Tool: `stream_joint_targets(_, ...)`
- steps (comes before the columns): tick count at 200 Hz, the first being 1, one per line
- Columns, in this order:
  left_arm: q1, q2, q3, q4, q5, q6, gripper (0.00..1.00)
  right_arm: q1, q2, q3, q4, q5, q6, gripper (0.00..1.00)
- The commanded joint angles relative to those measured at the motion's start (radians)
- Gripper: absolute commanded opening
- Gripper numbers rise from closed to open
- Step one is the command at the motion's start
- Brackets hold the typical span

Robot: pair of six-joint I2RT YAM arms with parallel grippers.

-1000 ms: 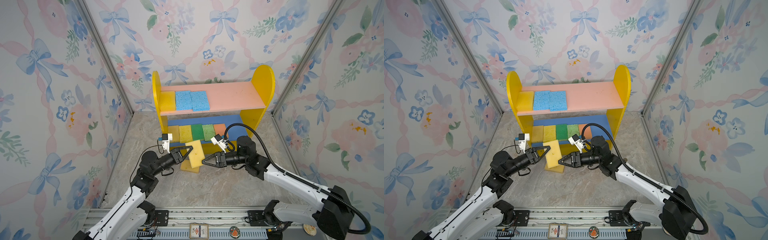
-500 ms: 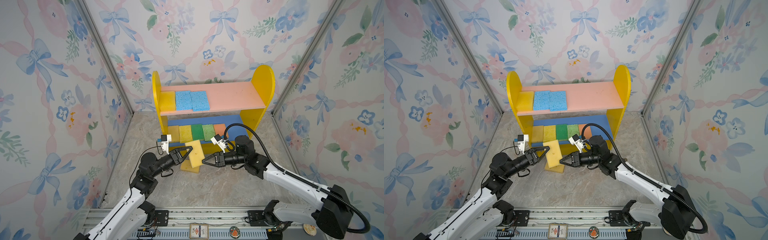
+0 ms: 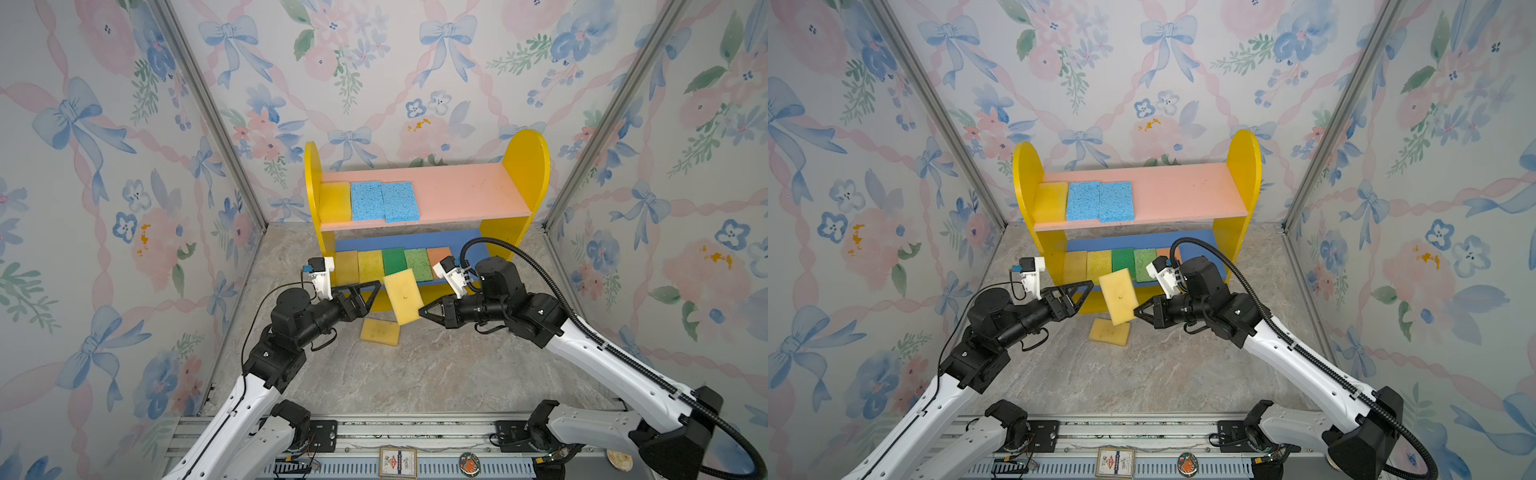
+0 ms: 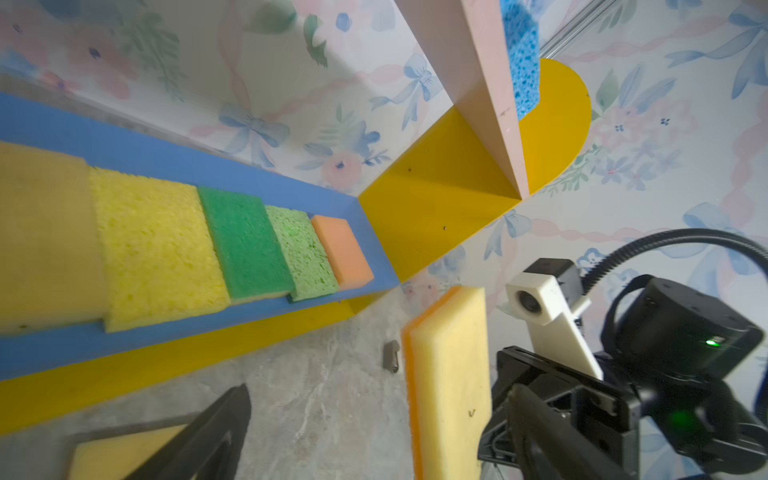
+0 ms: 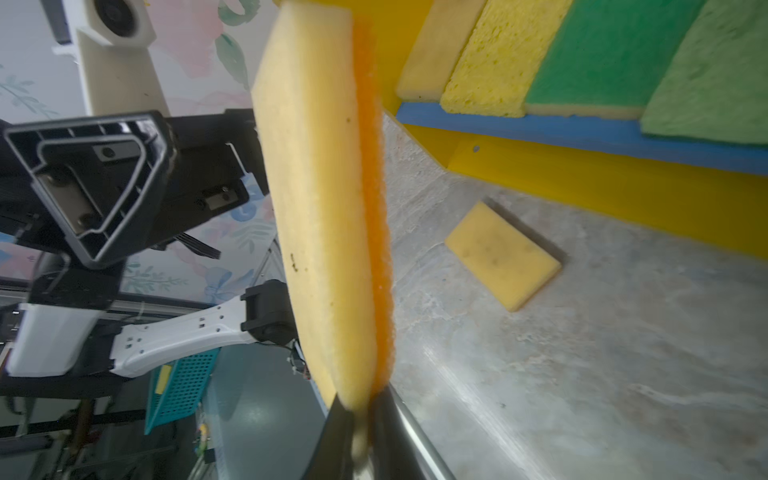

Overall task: Place and organize the cleaning sponges onto the shelf
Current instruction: 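Raise the sponge to the pink top shelf while the left gripper withdraws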

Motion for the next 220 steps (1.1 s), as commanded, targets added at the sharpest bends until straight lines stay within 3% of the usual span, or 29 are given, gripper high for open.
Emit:
stream_joint_targets(1, 0.008, -0.029, 0.046, -0.25, -0.257, 0.225, 0.98, 0.082, 0.005, 0.126, -0.334, 0.297, -0.222, 0.12)
stream_joint_targets(64, 0.008, -0.051, 0.06, -0.355, -0.523, 0.451, 0.98, 0.27, 0.001, 0.359, -0.564, 0.76, -0.339, 0.13)
stream_joint_targets(93, 0.008, -0.089, 0.017, -0.347, -0.594, 0.465, 0.98, 0.321, -0.012, 0.431, -0.576, 0.905, -0.378, 0.14)
stream_joint_targets(140, 0.009, -0.154, -0.07, -0.315, -0.634, 0.491, 0.98, 0.326, 0.001, 0.576, -0.49, 0.997, -0.491, 0.15)
stream_joint_targets(189, 0.008, -0.187, -0.07, -0.311, -0.649, 0.49, 0.98, 0.324, 0.115, 0.757, -0.411, 1.051, -0.65, 0.18)
stream_joint_targets(220, 0.009, -0.185, -0.07, -0.312, -0.646, 0.49, 0.98, 0.273, 0.167, 0.806, -0.31, 1.023, -0.694, 0.19)
